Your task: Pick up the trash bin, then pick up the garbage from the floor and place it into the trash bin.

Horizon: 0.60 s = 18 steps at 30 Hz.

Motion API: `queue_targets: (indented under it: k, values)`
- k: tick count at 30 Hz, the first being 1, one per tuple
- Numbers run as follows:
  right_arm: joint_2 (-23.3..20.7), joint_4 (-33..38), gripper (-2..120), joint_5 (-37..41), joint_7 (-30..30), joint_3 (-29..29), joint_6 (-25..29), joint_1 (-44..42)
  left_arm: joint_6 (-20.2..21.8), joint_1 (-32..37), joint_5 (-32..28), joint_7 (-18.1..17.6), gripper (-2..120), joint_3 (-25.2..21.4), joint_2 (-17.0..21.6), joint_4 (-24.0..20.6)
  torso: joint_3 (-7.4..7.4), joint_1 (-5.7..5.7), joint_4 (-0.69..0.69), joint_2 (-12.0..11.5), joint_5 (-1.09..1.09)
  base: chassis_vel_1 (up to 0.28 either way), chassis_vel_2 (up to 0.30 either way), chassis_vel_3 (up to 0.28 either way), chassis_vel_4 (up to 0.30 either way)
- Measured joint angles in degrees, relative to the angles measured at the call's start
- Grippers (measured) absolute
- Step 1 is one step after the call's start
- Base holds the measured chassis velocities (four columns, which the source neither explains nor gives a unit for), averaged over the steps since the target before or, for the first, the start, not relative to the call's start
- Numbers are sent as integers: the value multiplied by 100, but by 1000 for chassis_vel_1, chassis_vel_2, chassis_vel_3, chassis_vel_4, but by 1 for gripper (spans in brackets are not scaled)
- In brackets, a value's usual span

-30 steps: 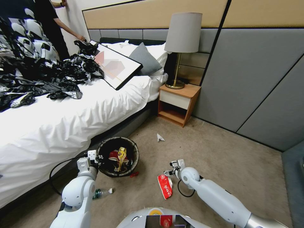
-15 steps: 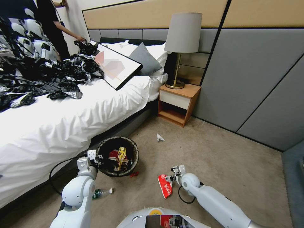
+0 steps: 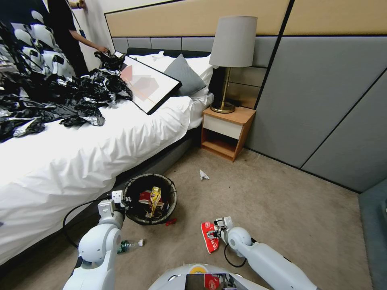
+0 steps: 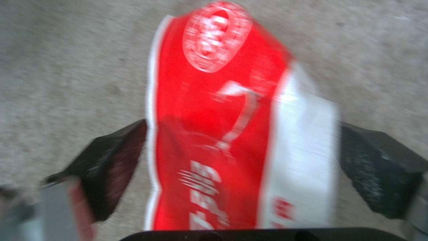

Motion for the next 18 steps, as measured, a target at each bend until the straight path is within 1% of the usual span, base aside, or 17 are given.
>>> queue_targets:
  k: [2,3,5,6,7,8,9,10,11,12,13,14,15,16,18]
  values:
    - [42,-4,80,0,-16,-33,-2,30,0,-12,0,-1,0,-4,8,0,0,0,0,0,0,0,0,0,0]
    - [42,-4,80,0,-16,-33,-2,30,0,-12,0,-1,0,-4,8,0,0,0,0,0,0,0,0,0,0]
    - [42,-6,71,3,-46,-62,-1,60,0,-12,0,0,0,-10,3,0,0,0,0,0,0,0,0,0,0]
    - [33,-16,65,6,-63,-68,6,85,0,-5,1,0,0,-13,-9,0,0,0,0,0,0,0,0,0,0]
    - [33,-16,65,6,-63,-68,6,85,0,-5,1,0,0,-13,-9,0,0,0,0,0,0,0,0,0,0]
    - [25,-26,60,12,-69,-67,10,100,0,0,3,0,0,-15,-17,4,0,0,0,0,0,0,0,0,0]
    - [20,-34,57,26,-72,-63,13,109,0,2,7,0,0,-15,-21,11,0,0,0,0,0,0,0,0,0]
    - [9,-45,50,35,-73,-57,23,114,0,1,12,0,0,-18,-24,23,0,0,0,0,0,0,0,0,0]
    - [9,-45,50,35,-73,-57,23,114,0,1,12,0,0,-18,-24,23,0,0,0,0,0,0,0,0,0]
    - [2,-46,46,39,-74,-53,27,115,0,0,15,-1,0,-19,-24,28,0,0,0,0,0,0,0,0,0]
    - [-11,-46,39,49,-76,-46,29,115,0,-5,20,-1,0,-19,-25,34,0,0,0,0,0,0,0,0,0]
    - [-18,-46,36,52,-79,-39,32,115,0,-7,21,-1,0,-18,-25,37,0,0,0,0,0,0,0,0,0]
    - [-18,-46,36,52,-79,-39,32,115,0,-7,21,-1,0,-18,-25,37,0,0,0,0,0,0,0,0,0]
    - [-21,-52,30,56,-87,-31,42,116,0,-11,23,0,0,-17,-29,41,0,0,0,0,0,0,0,0,0]
    - [-5,-76,22,65,-100,-2,60,109,0,-14,38,4,0,-6,-37,62,0,0,0,0,1,0,0,0,0]
